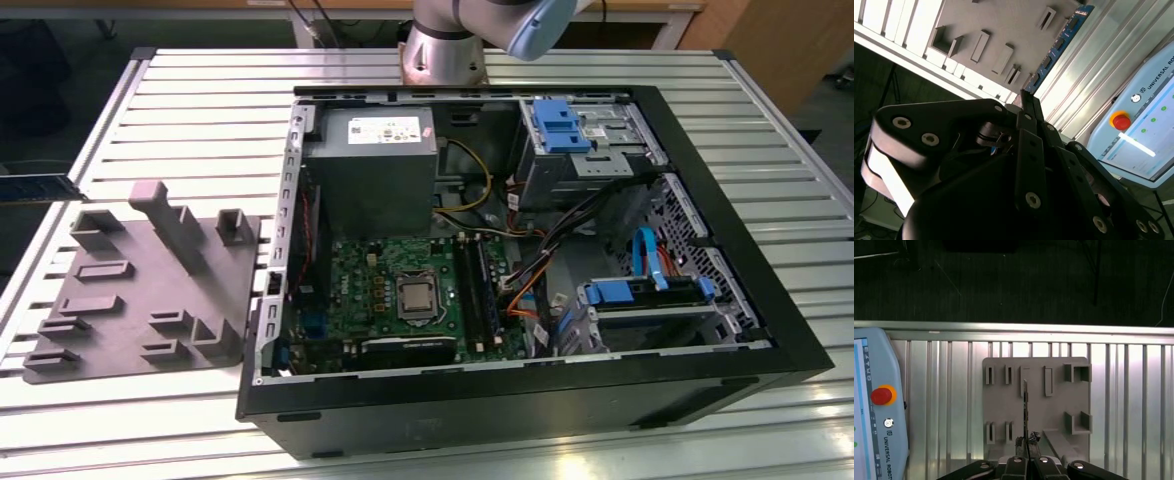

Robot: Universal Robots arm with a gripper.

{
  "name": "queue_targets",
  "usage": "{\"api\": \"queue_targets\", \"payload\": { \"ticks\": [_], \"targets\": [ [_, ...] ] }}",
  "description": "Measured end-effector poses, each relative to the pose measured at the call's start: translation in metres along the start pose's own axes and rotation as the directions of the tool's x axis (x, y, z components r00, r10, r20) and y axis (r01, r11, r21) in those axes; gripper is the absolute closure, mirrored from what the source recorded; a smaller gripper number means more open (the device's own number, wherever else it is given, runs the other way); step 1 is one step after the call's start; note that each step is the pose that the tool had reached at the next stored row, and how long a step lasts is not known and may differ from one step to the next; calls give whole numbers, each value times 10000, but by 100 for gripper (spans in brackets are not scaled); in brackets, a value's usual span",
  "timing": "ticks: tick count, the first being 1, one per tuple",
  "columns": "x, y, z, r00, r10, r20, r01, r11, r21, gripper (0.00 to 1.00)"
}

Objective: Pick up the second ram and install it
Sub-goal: 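Pick up the second ram and move it above second insertion slot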

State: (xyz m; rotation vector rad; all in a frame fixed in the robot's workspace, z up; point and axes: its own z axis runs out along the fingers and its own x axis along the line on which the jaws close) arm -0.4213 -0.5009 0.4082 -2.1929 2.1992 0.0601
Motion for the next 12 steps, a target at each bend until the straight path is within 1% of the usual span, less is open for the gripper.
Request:
{"api": "queue_targets", "payload": {
  "ticks": [12],
  "targets": [
    [-1,-80,0,10000,1,0,-1,10000,0,88]
  ]
}}
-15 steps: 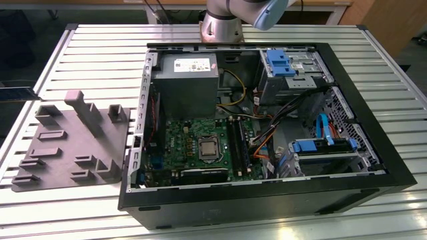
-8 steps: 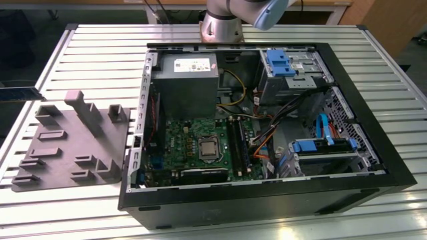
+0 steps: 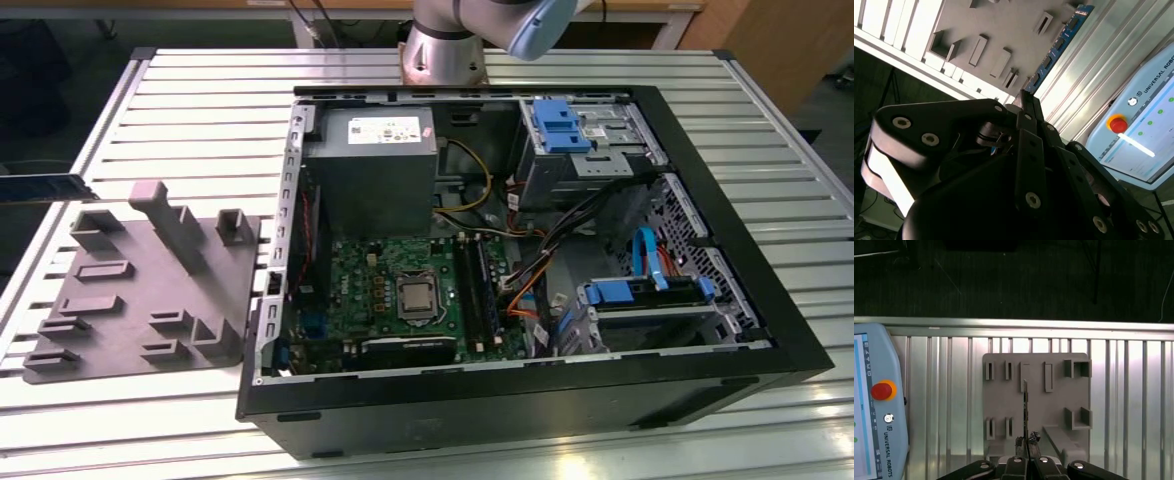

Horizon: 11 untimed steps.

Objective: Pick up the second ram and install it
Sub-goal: 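Pick up the second ram and move it above second insertion slot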

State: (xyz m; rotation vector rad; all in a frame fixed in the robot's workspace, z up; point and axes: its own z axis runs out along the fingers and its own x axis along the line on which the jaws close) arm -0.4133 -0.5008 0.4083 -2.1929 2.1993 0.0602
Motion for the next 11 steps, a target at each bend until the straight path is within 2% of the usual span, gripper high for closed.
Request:
{"api": "queue_targets", "payload": {
  "ticks": [11],
  "targets": [
    [0,-57,0,10000,-1,0,1,10000,0,88]
  ]
}}
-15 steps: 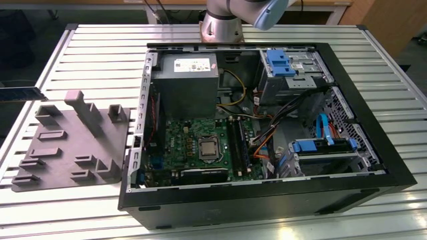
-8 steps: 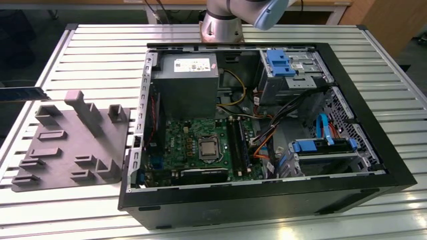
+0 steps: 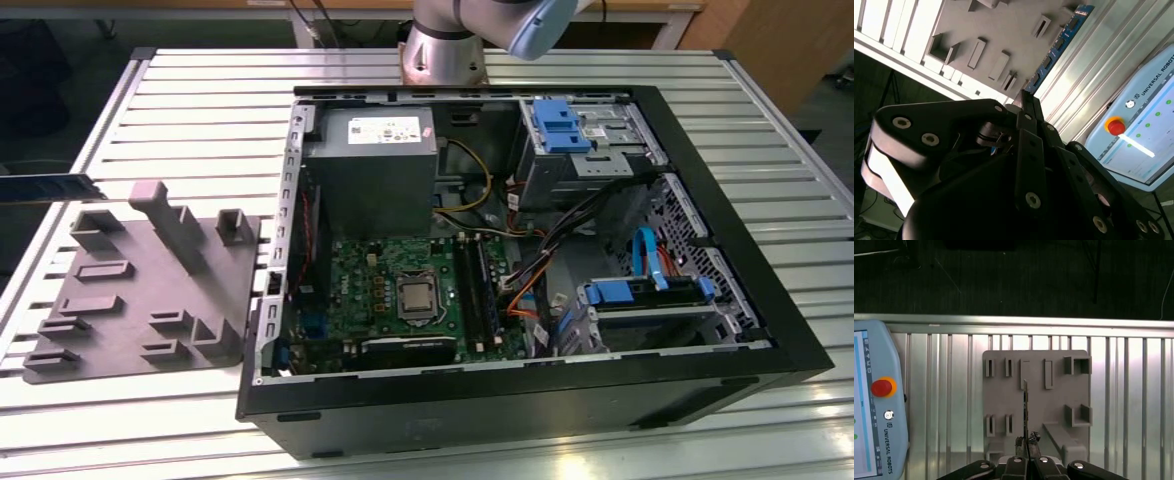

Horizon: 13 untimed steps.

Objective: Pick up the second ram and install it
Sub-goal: 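Pick up the second ram and move it above second insertion slot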

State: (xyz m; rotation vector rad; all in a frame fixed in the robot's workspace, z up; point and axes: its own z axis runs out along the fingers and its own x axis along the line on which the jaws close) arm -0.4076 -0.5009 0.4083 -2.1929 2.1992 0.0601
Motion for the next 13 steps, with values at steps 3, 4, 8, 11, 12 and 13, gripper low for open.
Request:
{"api": "queue_targets", "payload": {
  "ticks": [3,4,8,11,12,13],
  "targets": [
    [0,-10,0,10000,0,0,0,10000,0,88],
    [0,-14,0,10000,0,1,0,10000,0,88],
    [0,-32,-1,10000,0,0,0,10000,-1,88],
    [0,-43,-1,10000,0,0,0,10000,-1,88],
    [0,-48,-1,10000,0,-1,0,10000,-2,88],
    [0,-54,0,10000,-1,0,1,10000,0,88]
  ]
}}
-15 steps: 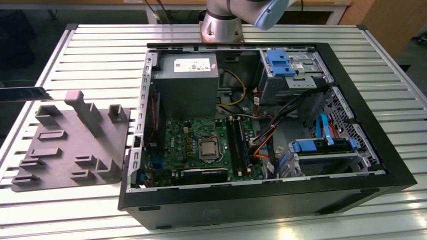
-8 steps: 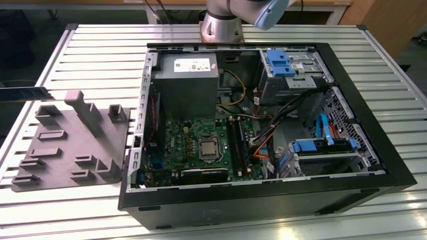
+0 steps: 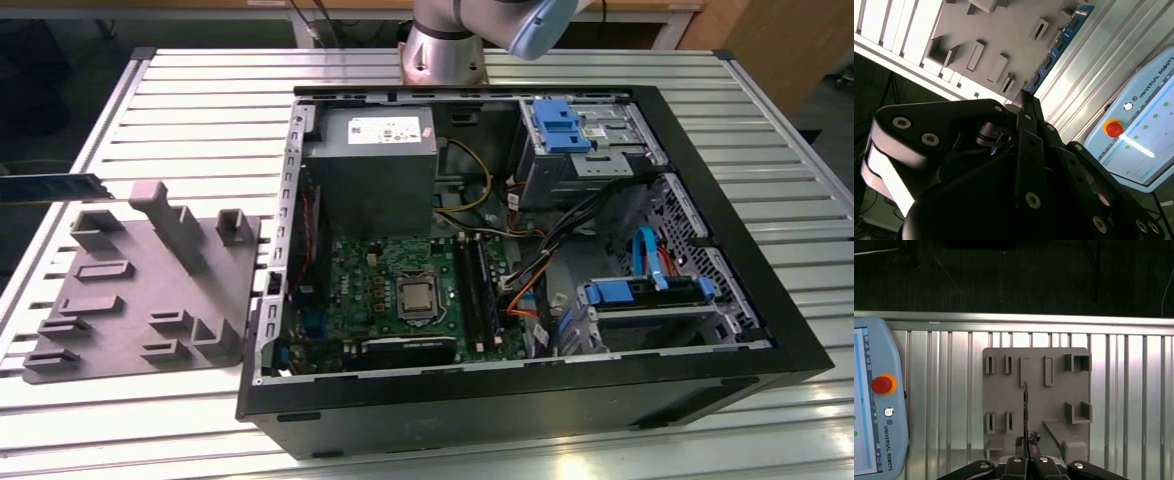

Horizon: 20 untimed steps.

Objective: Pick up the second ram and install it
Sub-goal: 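Pick up the second ram and move it above second insertion slot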

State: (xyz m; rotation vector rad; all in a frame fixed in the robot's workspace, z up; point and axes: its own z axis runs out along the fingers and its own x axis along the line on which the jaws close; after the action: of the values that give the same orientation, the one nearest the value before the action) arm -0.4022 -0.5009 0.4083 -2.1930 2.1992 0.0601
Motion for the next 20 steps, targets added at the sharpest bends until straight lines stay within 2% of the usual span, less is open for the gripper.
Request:
{"api": "queue_targets", "payload": {
  "ticks": [20],
  "targets": [
    [-1,-71,0,10000,1,0,-1,10000,0,88]
  ]
}}
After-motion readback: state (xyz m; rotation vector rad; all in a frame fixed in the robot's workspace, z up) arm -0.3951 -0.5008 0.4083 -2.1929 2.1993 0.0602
